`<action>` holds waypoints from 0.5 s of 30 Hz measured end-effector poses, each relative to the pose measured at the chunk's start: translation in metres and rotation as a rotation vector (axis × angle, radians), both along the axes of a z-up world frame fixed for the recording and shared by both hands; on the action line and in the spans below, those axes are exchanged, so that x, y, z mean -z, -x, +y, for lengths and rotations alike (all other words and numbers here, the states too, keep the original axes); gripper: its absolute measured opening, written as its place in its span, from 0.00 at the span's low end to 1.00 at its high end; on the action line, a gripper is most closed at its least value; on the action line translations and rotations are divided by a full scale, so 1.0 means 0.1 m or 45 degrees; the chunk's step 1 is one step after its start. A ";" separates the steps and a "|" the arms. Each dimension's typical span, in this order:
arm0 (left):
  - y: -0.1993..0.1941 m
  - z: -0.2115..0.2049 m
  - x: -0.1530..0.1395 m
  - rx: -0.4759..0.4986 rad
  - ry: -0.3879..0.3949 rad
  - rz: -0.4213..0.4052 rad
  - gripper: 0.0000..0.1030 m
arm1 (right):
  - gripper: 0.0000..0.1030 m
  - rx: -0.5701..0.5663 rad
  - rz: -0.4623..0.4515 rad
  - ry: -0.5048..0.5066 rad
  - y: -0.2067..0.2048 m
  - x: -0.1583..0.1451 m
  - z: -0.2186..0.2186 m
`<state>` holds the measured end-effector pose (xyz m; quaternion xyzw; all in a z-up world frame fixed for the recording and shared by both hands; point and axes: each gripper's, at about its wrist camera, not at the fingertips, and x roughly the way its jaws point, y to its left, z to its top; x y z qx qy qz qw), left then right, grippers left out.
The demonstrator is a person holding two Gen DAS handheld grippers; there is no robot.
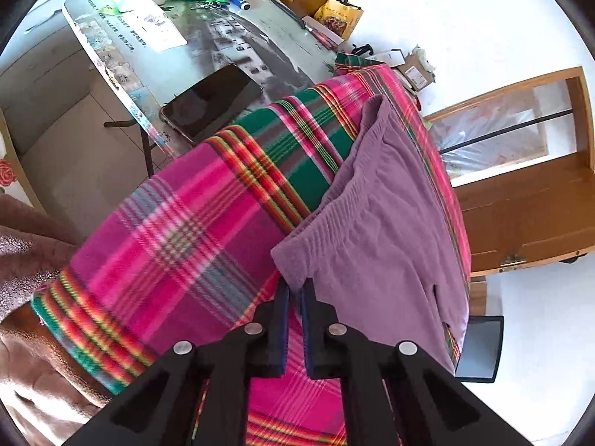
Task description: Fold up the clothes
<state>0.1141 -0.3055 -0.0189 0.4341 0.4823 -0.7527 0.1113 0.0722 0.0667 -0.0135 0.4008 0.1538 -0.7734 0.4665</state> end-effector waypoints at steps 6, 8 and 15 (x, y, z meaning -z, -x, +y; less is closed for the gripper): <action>0.07 0.07 0.07 0.025 0.044 -0.048 0.06 | 0.06 0.074 0.013 0.011 0.04 -0.06 0.11; 0.08 0.06 0.08 0.041 0.052 -0.055 0.06 | 0.11 0.119 0.052 0.018 0.02 -0.13 0.25; 0.05 0.03 0.12 0.034 0.003 -0.030 0.07 | 0.23 0.504 0.117 -0.035 0.06 -0.24 1.23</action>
